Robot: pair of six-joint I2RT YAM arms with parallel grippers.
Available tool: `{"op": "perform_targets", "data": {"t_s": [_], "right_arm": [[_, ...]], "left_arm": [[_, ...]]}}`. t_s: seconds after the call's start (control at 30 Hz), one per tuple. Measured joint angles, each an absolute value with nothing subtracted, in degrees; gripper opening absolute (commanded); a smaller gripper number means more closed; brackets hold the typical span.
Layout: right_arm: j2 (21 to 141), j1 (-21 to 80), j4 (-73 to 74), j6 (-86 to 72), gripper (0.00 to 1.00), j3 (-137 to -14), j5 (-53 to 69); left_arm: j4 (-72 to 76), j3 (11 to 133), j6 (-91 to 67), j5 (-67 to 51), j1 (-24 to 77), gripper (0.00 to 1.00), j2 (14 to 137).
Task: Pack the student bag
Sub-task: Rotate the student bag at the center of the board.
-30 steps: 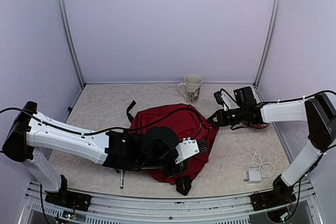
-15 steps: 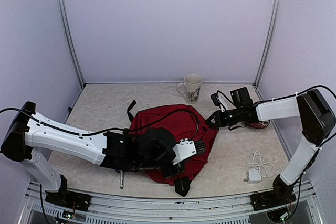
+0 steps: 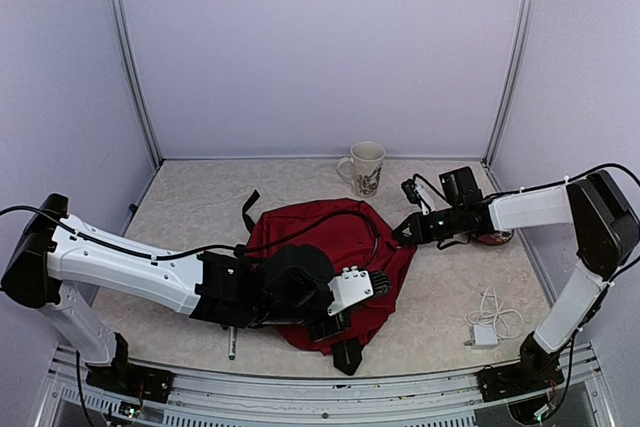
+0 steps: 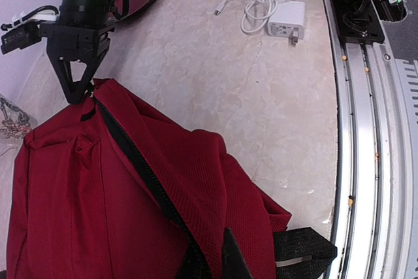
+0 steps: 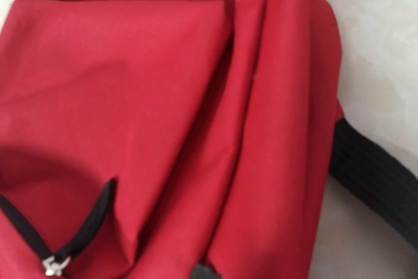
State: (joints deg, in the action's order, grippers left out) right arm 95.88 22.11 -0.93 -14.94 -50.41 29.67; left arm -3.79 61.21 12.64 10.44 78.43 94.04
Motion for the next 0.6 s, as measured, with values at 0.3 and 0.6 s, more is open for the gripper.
{"op": "perform_targets", "data": {"t_s": [0.3,0.6], "right_arm": [[92.75,20.12,-1.78,-13.65,0.0,-47.29,31.14],[96.09,18.61,-1.83,-13.72,0.0,-47.51,34.68]], "left_arm": [[-4.34,62.41,12.73,7.44,78.37,0.0,95.22],[-4.47,62.63,12.67,6.68,77.91,0.0,95.74]]}}
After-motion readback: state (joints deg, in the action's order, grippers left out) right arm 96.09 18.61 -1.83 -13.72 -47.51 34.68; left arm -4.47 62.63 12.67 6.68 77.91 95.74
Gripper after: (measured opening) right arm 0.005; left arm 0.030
